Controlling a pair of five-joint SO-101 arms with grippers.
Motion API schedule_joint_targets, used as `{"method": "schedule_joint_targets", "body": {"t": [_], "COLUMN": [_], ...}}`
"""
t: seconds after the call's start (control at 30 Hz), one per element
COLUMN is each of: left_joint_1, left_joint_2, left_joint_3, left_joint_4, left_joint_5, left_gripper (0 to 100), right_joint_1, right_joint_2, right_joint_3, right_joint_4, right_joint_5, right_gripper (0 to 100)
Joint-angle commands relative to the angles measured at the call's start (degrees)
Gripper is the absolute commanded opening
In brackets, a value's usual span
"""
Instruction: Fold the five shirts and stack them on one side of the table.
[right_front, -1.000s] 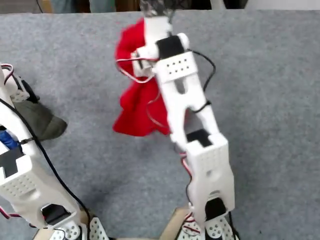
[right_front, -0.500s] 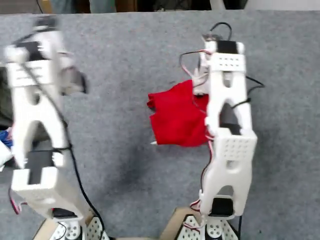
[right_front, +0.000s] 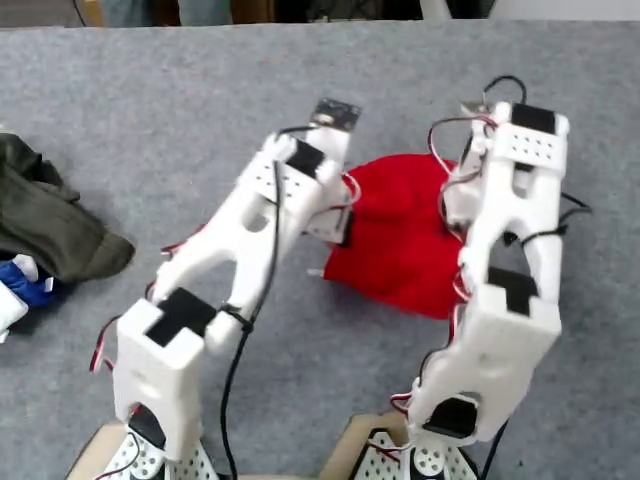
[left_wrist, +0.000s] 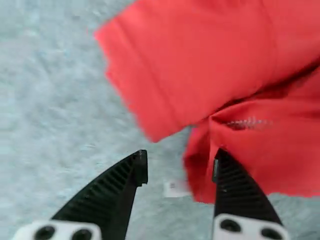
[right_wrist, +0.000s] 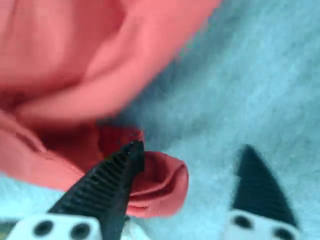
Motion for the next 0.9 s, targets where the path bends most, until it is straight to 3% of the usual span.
{"method": "schedule_joint_targets", "body": {"t": [0.0,0.07,0.23,0.53,0.77,0.87], "left_joint_1": [2.4,4.2,7.4,3.2,10.4,12.4], "left_joint_2": [-0.5,-0.5,-1.3,-6.1,-7.3,-4.5], "left_joint_3": [-2.1,-3.6,-5.5,-11.1,-10.9,-8.8], "left_joint_4": [-1.2,-0.8,3.6,13.0,11.9,7.2], "left_joint_5": [4.7,5.1,4.9,5.2,5.4,9.8], "left_gripper": [23,23,23,23,23,23], "right_joint_1": [0.8,1.1,1.2,1.7,13.8,18.5], "right_joint_2": [-10.5,-15.7,-23.8,-27.4,-31.2,-31.3], "right_joint_3": [10.0,15.2,18.7,22.2,17.6,15.6], "right_joint_4": [0.6,0.6,0.4,0.5,-0.3,-2.0], "right_joint_5": [10.5,13.8,14.2,18.8,19.9,19.8], "right_gripper": [3.0,5.3,7.0,7.0,7.0,7.0]}}
